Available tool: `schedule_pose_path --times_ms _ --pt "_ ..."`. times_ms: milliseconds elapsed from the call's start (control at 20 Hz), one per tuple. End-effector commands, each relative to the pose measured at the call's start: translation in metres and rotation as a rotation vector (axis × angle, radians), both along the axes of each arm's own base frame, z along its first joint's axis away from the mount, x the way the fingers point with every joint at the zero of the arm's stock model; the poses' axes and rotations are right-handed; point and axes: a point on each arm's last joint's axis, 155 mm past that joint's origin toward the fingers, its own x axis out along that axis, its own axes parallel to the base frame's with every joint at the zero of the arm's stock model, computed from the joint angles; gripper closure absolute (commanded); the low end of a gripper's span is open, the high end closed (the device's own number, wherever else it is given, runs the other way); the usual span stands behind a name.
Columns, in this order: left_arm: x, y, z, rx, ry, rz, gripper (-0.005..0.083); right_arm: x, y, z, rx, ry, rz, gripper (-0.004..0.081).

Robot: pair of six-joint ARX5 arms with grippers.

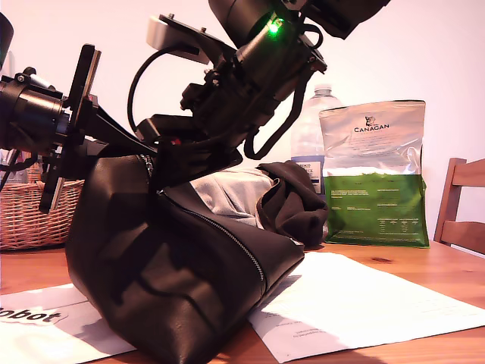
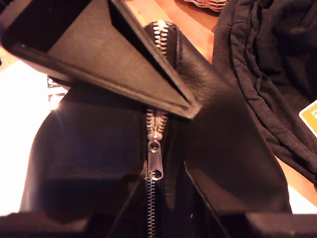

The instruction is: Open the zipper in the zip bag in front of you

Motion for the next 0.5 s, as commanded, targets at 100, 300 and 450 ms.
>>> schedule_pose_path --times_ms 100,300,450 --pt "0.0023 0.0006 0.0074 -0.011 -0.033 0.006 0.0798 -0.0139 0.0103 -0.0137 -0.034 0.011 0.031 0.0583" --pt "0.0023 0.0006 0.0075 -0.011 -0.033 0.006 0.0798 -0.0133 0.0091 -0.0145 -0.040 0.011 0.025 0.0634" --pt "0.0024 0.0006 0.0074 -0.011 -0.033 0.006 0.0798 -0.0135 0.0092 -0.0146 -0.040 0.011 0.026 0.0662"
